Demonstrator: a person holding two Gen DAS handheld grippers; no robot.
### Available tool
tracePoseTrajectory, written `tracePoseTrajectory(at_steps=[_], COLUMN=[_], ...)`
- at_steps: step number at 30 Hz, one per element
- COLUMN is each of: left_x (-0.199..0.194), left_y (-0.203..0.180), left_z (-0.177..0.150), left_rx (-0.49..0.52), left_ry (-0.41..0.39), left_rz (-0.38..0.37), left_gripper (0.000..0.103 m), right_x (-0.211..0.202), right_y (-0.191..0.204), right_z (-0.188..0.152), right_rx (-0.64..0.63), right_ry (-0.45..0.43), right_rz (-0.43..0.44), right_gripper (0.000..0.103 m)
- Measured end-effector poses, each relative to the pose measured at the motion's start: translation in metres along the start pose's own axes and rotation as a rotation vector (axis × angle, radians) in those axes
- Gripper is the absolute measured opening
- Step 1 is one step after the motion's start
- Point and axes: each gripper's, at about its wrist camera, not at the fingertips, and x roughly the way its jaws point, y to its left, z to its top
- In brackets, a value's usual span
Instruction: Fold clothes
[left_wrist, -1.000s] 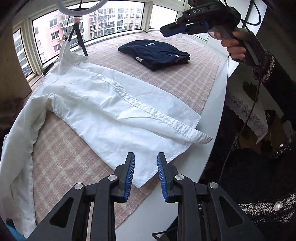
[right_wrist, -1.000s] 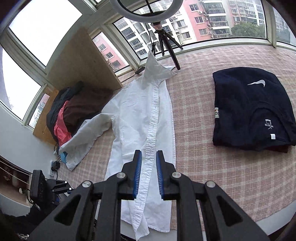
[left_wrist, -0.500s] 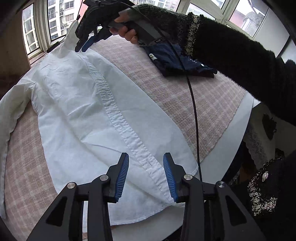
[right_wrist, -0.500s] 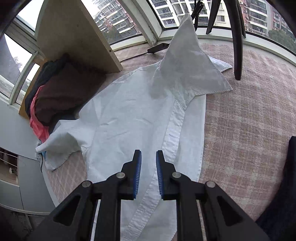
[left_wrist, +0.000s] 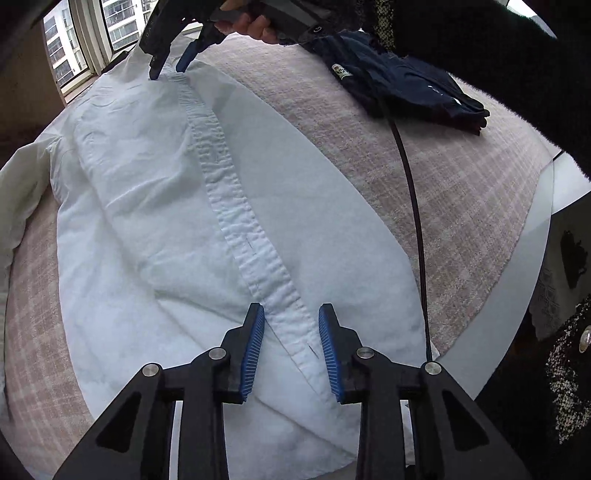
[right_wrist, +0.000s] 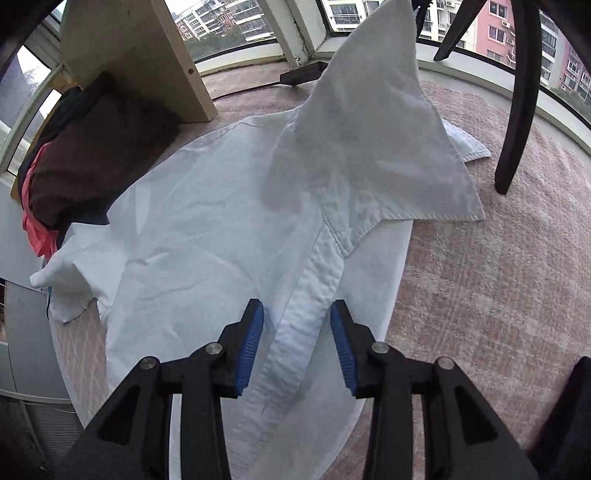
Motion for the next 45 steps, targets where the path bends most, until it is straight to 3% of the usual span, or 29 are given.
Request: tracePoseTrajectory(at_steps=[2, 3, 6, 10, 15, 19, 23, 26, 27, 29, 31, 33, 36, 40, 42, 45], left_x=[-0.004, -0.006, -0.012, -0.023, -0.037, -0.034, -0.034, -0.041, -0.046, -0.054, -0.057, -0.057, -0.062, -0.064, -0.063, -0.060], left_y=[0.017, 0.024, 0.036, 0.031, 0.028, 0.031, 0.034, 0.051, 0.061, 0.080, 0.091, 0.096, 0.093, 0.057, 0.037, 0.012], left_z=[-0.003, -0.004, -0.006, -0.006, -0.002, 0.013, 0.009, -0.002, -0.008, -0.023, -0.038, -0.048, -0.049, -0.031, -0.020, -0.002], left_rx=[-0.071, -0.105, -0.164, -0.154, -0.156, -0.199, -0.170, -0.194, -0.224, -0.282, -0.305, -0.312, -0.306, -0.148, -0.078, -0.016], left_ry=[-0.001, -0.004, -0.019, -0.041, -0.084, -0.094, -0.083, -0.074, -0.073, -0.059, -0.038, -0.018, -0.040, -0.073, -0.077, -0.081], left_rz=[-0.063, -0.088, -0.132, -0.146, -0.220, -0.273, -0.168, -0.057, -0.016, 0.051, 0.108, 0.139, 0.103, 0.046, -0.025, -0.133], left_gripper=[0.000, 0.000, 0.000, 0.000, 0.000, 0.000, 0.000, 0.004, 0.005, 0.018, 0.020, 0.020, 0.019, 0.022, 0.023, 0.039], right_x=[-0.001, -0.002, -0.012, -0.032, -0.047, -0.058, -0.050, -0.032, -0.033, -0.040, -0.051, -0.065, -0.087, -0.110, -0.116, -0.119], right_y=[-0.003, -0.004, -0.006, -0.014, -0.004, 0.006, 0.010, 0.009, 0.008, 0.006, 0.005, 0.005, 0.007, 0.004, 0.002, 0.002], right_z=[-0.002, -0.003, -0.005, -0.003, 0.008, 0.018, 0.026, 0.028, 0.026, 0.022, 0.016, 0.005, -0.025, -0.085, -0.121, -0.171], right_rx=[0.001, 0.002, -0.013, 0.018, -0.031, -0.122, -0.191, -0.186, -0.172, -0.148, -0.127, -0.112, -0.108, -0.122, -0.102, -0.051], right_ry=[-0.013, -0.019, -0.064, -0.112, -0.134, -0.160, -0.170, -0.095, -0.097, -0.114, -0.134, -0.144, -0.144, -0.131, -0.112, -0.085], right_rz=[0.031, 0.048, 0.080, 0.127, 0.071, -0.072, -0.226, -0.159, -0.132, -0.080, -0.050, -0.042, 0.002, 0.079, 0.113, 0.155], right_gripper=[0.012, 0.009, 0.006, 0.005, 0.005, 0.005, 0.005, 0.006, 0.007, 0.009, 0.012, 0.013, 0.013, 0.013, 0.013, 0.013])
